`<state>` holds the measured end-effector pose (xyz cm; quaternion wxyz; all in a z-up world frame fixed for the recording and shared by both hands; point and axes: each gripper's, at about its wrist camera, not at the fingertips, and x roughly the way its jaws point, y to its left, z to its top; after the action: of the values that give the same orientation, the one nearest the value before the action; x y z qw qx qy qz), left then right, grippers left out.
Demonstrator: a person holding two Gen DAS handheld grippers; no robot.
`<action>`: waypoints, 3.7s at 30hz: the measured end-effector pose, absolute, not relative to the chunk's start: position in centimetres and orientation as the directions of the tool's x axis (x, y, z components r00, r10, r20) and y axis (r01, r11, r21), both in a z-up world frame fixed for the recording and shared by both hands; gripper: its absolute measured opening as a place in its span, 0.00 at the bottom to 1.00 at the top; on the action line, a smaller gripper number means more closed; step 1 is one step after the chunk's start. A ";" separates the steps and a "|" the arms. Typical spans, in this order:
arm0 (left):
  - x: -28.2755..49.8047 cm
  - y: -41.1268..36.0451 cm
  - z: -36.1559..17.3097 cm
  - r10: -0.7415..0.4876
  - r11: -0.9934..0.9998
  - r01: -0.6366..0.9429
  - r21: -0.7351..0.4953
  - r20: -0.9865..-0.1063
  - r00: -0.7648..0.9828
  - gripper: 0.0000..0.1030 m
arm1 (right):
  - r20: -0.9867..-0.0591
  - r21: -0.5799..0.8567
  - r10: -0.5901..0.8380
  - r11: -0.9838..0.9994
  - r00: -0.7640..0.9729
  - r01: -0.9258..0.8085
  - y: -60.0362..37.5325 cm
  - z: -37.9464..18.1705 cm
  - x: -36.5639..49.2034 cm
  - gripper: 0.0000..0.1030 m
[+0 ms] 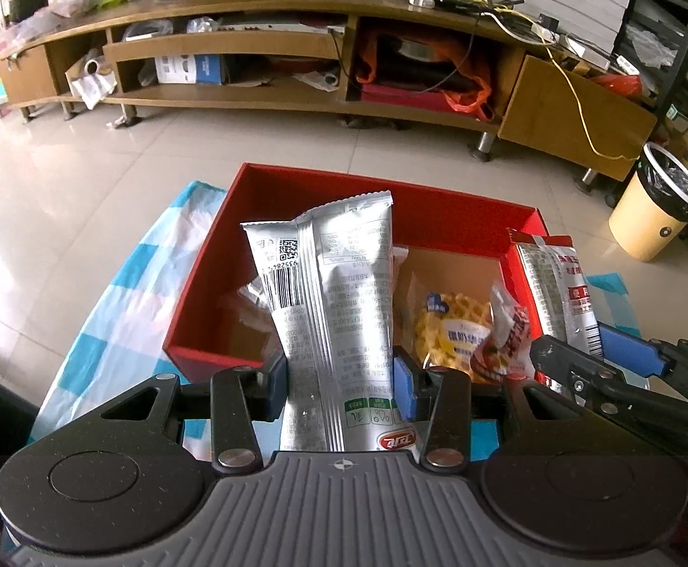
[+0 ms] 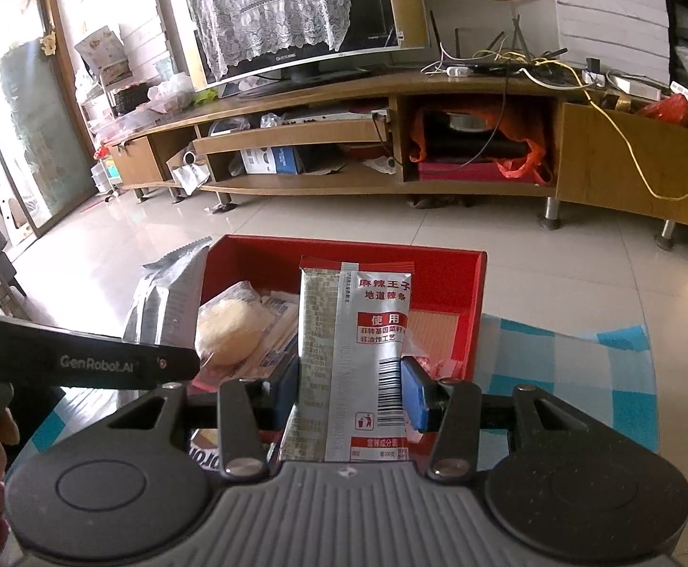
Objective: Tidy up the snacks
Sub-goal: 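Lower the bread pack into the box with the left gripper while the right drops the strip pack in, then move both tools back to the remaining snacks on the cloth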
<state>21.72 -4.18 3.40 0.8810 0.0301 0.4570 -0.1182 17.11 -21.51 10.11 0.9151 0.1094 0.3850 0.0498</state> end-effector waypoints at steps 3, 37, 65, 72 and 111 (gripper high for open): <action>22.5 -4.4 3.4 -0.174 0.972 0.230 -0.050 -0.811 0.558 0.50 | -0.695 0.232 0.171 0.973 0.698 -0.006 -21.7 9.9 17.7 0.44; 28.0 -6.1 1.2 -0.112 0.981 0.195 0.001 -0.817 0.566 0.68 | -0.758 0.237 0.148 0.970 0.635 0.058 -23.0 5.5 25.1 0.45; 27.0 -6.2 2.6 -0.136 0.980 0.199 -0.018 -0.790 0.598 0.83 | -0.716 0.191 0.109 0.981 0.689 0.043 -22.1 7.6 24.0 0.49; 26.6 -6.2 2.9 -0.141 0.978 0.207 -0.018 -0.787 0.601 0.83 | -0.715 0.177 0.097 0.983 0.692 0.045 -22.2 7.7 23.7 0.49; 21.3 -1.4 3.6 -0.113 0.985 0.170 -0.017 -0.812 0.572 0.88 | -0.722 0.101 0.124 0.992 0.681 -0.074 -19.4 9.7 19.8 0.58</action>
<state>21.27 -1.41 3.58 0.8860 0.0313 0.4556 -0.0796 19.81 -19.37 9.72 0.9163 0.0320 0.3956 0.0541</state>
